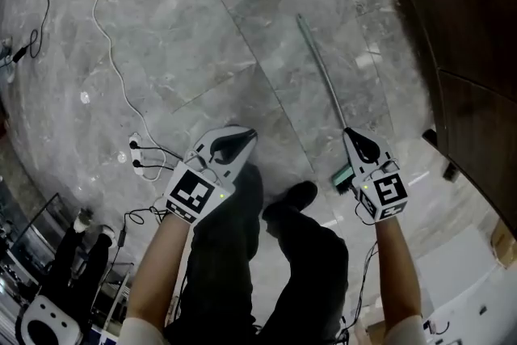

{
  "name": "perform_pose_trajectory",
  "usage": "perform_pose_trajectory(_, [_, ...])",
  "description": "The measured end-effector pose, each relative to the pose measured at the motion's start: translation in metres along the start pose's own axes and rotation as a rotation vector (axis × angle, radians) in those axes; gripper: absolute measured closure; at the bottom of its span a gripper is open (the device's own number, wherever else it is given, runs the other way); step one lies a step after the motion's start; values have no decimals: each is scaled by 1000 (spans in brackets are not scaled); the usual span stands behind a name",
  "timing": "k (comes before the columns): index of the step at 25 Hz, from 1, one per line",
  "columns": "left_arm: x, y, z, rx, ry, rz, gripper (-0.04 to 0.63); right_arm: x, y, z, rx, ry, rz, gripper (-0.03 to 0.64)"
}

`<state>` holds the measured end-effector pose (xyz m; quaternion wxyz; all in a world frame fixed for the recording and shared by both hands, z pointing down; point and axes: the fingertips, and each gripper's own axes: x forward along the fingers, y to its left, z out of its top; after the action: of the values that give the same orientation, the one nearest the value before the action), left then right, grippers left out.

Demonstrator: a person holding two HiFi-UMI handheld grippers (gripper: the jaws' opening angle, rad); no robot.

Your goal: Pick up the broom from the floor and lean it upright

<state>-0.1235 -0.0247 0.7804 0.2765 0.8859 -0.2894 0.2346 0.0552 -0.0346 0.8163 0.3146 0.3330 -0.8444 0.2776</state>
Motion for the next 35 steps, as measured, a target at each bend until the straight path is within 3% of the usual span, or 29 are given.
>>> perform_pose_trajectory(12, [92, 77, -67, 12, -36, -76, 583, 135, -86, -76, -86, 29, 20, 594])
perform_pose_trajectory(20, [130, 88, -103, 42, -33, -141, 583, 202, -120, -137, -132, 94, 5, 557])
perform_pose_trajectory(28, [131, 85, -124, 62, -26, -139, 583, 248, -141, -194, -112, 211, -20, 498])
perform_pose_trajectory(35, [121, 85, -132, 86, 1, -115, 583, 275, -159, -218, -108, 277, -60, 483])
